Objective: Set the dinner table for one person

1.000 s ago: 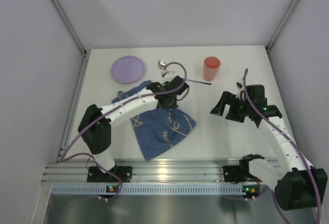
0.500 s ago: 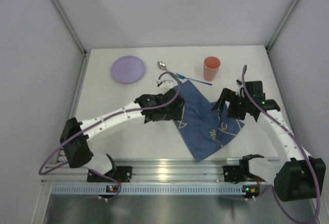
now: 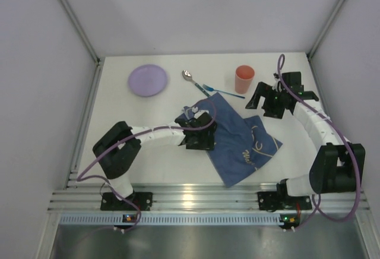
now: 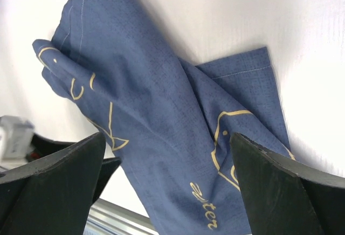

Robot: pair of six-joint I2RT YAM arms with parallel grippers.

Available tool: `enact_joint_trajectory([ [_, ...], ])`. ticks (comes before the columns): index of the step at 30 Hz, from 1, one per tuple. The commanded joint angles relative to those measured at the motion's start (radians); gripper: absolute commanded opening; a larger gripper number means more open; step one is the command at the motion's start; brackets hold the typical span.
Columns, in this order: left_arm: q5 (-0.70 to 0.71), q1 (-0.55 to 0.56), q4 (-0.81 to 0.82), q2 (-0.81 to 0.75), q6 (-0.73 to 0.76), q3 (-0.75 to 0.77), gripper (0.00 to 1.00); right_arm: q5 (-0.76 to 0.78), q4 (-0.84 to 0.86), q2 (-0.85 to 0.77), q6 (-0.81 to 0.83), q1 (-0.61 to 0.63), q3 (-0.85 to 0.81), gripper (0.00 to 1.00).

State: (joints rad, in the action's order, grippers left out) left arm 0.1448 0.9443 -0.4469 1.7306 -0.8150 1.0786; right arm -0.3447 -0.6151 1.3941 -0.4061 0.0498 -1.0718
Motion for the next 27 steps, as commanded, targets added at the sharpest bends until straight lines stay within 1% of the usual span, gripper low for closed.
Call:
enact_joint_trajectory([
  [1,-0.070,0.005,0.140,0.046,0.025,0.018,0.71,-0.004,0.029,-0.007,0.026,-0.008,-0.008,1.00],
  [4,-0.079,0.005,0.146,0.099,0.039,0.040,0.69,-0.002,0.040,-0.010,0.035,-0.025,0.027,1.00],
  [5,-0.079,0.005,0.143,0.128,0.046,0.056,0.66,-0.007,0.043,-0.010,0.038,-0.034,0.035,1.00],
  [7,-0.076,0.005,0.137,0.155,0.053,0.079,0.55,-0.019,0.069,-0.009,0.032,-0.041,0.062,1.00],
  [8,-0.076,0.005,0.136,0.176,0.054,0.086,0.44,-0.036,0.077,-0.006,0.026,-0.041,0.070,1.00],
  [9,-0.077,0.004,0.131,0.187,0.059,0.092,0.38,-0.040,0.087,0.002,0.024,-0.044,0.085,1.00],
  [10,-0.079,0.004,0.122,0.196,0.062,0.112,0.28,-0.046,0.100,0.008,0.024,-0.042,0.090,1.00],
  [11,-0.077,0.004,0.113,0.213,0.065,0.121,0.11,-0.048,0.106,0.016,0.024,-0.042,0.095,1.00],
  [12,-0.079,0.005,0.102,0.216,0.068,0.127,0.00,-0.048,0.112,0.032,0.024,-0.074,0.101,1.00],
  [15,-0.056,0.004,0.059,0.181,0.070,0.121,0.00,-0.060,0.152,0.084,0.023,-0.093,0.102,1.00],
  [16,-0.048,0.004,0.042,0.163,0.070,0.098,0.00,-0.066,0.169,0.103,0.023,-0.097,0.099,1.00],
  [19,-0.019,0.002,0.027,0.045,0.068,0.034,0.00,-0.086,0.224,0.196,0.020,-0.105,0.089,1.00],
  [21,-0.020,-0.002,0.025,0.011,0.062,0.008,0.00,-0.086,0.257,0.270,0.016,-0.107,0.079,1.00],
  [24,-0.031,-0.002,0.017,-0.011,0.057,-0.020,0.00,-0.112,0.311,0.344,-0.016,-0.108,0.078,0.96],
  [25,-0.034,-0.002,0.016,-0.011,0.059,-0.022,0.00,-0.126,0.328,0.356,-0.039,-0.107,0.081,0.91],
  [27,-0.022,-0.002,0.004,-0.008,0.059,-0.014,0.00,-0.146,0.356,0.371,-0.056,-0.088,0.102,0.88],
])
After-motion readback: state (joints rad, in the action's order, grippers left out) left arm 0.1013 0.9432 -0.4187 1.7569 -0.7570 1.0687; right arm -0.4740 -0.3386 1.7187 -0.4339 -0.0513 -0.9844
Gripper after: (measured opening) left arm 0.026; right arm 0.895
